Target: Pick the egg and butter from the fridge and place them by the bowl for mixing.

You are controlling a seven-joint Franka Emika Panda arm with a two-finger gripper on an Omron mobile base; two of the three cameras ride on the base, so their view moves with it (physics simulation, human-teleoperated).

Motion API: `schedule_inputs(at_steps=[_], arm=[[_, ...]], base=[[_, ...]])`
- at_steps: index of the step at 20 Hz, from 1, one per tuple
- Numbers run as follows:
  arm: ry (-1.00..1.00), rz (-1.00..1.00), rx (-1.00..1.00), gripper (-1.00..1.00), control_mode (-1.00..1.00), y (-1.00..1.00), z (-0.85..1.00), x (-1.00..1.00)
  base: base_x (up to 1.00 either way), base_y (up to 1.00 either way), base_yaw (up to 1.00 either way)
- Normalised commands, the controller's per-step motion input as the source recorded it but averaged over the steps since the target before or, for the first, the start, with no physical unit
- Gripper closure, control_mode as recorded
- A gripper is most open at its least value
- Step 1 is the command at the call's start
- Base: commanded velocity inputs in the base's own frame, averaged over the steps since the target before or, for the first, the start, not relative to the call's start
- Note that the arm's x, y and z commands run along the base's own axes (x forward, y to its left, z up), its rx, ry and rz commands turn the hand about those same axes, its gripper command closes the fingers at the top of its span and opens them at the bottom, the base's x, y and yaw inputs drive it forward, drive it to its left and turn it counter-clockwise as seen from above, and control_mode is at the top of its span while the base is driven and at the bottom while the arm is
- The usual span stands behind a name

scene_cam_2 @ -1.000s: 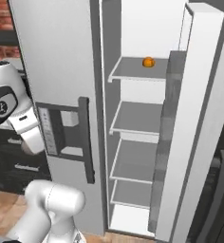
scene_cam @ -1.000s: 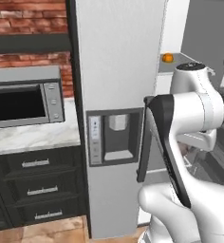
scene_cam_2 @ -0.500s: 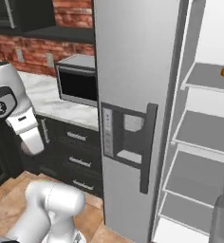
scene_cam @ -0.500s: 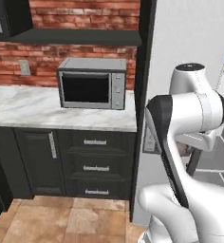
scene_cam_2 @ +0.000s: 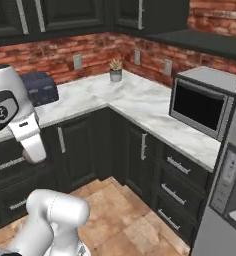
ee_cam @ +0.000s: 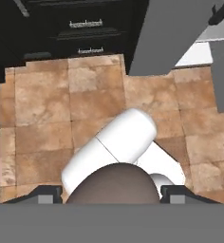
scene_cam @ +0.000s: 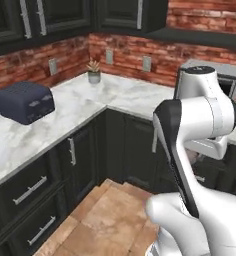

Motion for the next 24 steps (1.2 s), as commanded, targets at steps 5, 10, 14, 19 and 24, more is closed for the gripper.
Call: schedule_inputs(at_steps=[5, 10, 14, 19, 24], arm=[[0.0, 0.0, 0.0, 1.0, 1.0, 0.0, 0.0, 0.0], [0.0, 0.0, 0.0, 1.0, 1.0, 0.0, 0.0, 0.0], [0.0, 0.0, 0.0, 1.0, 1.0, 0.0, 0.0, 0.0], [0.0, 0.0, 0.0, 1.0, 1.0, 0.0, 0.0, 0.0], [0.0, 0.0, 0.0, 1.0, 1.0, 0.0, 0.0, 0.0]], base=[[-0.01, 0.74, 0.83], [-0.05, 0.55, 0.86], [-0.11, 0.73, 0.83], [-0.06, 0.82, 0.82], [-0.01, 0.83, 0.77]])
